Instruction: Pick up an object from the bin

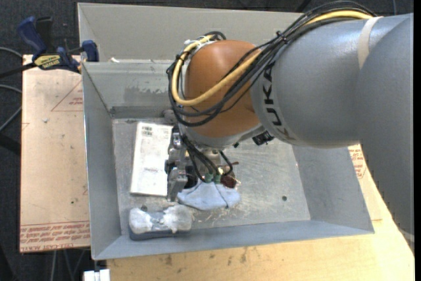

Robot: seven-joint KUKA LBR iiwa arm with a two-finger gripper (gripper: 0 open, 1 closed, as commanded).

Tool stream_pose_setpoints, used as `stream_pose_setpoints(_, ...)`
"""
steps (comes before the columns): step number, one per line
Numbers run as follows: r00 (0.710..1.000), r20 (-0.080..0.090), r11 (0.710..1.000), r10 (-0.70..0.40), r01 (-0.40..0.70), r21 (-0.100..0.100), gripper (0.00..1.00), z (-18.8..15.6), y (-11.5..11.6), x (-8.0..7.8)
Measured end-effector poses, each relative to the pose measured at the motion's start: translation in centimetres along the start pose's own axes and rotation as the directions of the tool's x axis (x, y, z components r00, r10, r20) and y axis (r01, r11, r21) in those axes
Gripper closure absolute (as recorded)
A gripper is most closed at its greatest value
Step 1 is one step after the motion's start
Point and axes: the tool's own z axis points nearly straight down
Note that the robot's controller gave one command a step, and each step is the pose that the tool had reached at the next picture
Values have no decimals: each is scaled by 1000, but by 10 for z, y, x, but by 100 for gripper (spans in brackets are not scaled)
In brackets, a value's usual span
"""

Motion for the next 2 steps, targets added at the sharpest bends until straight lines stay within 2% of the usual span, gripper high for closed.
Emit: stream_pose_setpoints(2, 1000, 0, 1000, 0, 0, 0, 100, 0, 0, 0)
